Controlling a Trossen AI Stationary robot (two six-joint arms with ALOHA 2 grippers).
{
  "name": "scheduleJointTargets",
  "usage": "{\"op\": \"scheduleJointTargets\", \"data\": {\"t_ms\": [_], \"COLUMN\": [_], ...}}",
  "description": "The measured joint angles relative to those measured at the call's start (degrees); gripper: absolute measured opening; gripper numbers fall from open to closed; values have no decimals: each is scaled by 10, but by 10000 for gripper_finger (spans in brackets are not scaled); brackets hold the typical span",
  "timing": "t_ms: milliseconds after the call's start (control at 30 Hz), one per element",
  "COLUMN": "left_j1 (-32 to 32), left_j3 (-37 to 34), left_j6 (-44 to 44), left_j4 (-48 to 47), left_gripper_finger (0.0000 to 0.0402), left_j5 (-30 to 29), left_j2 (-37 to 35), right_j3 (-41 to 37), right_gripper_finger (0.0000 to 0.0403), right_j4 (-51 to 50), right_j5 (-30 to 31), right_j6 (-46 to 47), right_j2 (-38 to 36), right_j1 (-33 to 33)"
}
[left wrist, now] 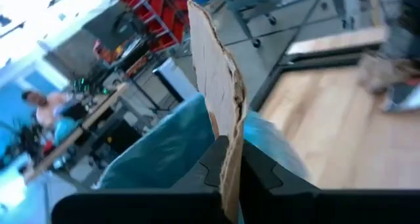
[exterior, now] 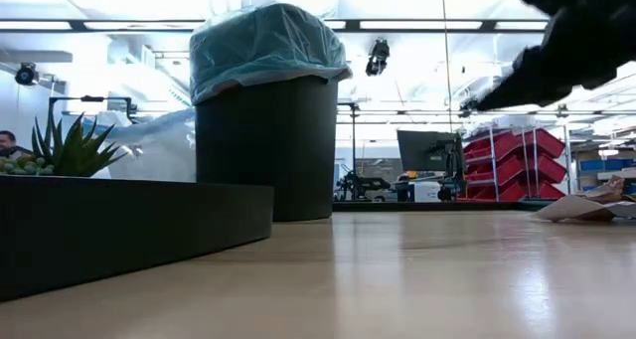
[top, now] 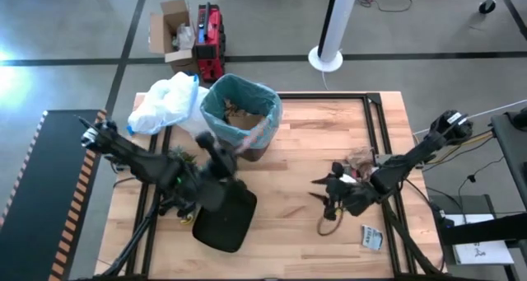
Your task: Place trash/remove bag and relplace
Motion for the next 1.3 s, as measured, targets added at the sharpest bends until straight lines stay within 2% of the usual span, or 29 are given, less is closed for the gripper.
{"op": "scheduleJointTargets", "data": {"t_ms": [100,167,300,467,633,800,867,933,1033,1133,1233,1300], "left_j1": [50,91,183,274,294,293,290,278,246,202,151,111], "left_j3": [-8,-11,-11,-4,2,12,20,29,33,23,-1,-23], "left_j6": [14,27,32,39,29,27,26,26,27,11,-21,-44], "left_j4": [15,21,30,30,23,-27,-46,-61,-64,-65,-66,-64], "left_gripper_finger": [1,1,1,3,34,99,130,159,196,223,241,249], "left_j5": [25,67,157,209,275,280,276,266,251,245,243,222], "left_j2": [-40,-57,-72,-70,-67,-67,-69,-77,-98,-124,-149,-161], "right_j3": [-26,-33,-33,-33,-33,-32,-16,19,89,157,215,238], "right_gripper_finger": [177,179,179,183,201,233,247,258,270,278,286,290], "right_j4": [133,179,194,192,188,176,123,16,-211,-441,-651,-753], "right_j5": [15,15,15,14,15,19,19,20,19,10,-55,-106], "right_j6": [-54,-78,-91,-89,-83,-79,-68,-32,62,198,301,348], "right_j2": [15,27,44,56,51,30,7,-25,-59,-76,-81,-81], "right_j1": [6,6,6,6,6,6,6,6,4,0,-13,-26]}}
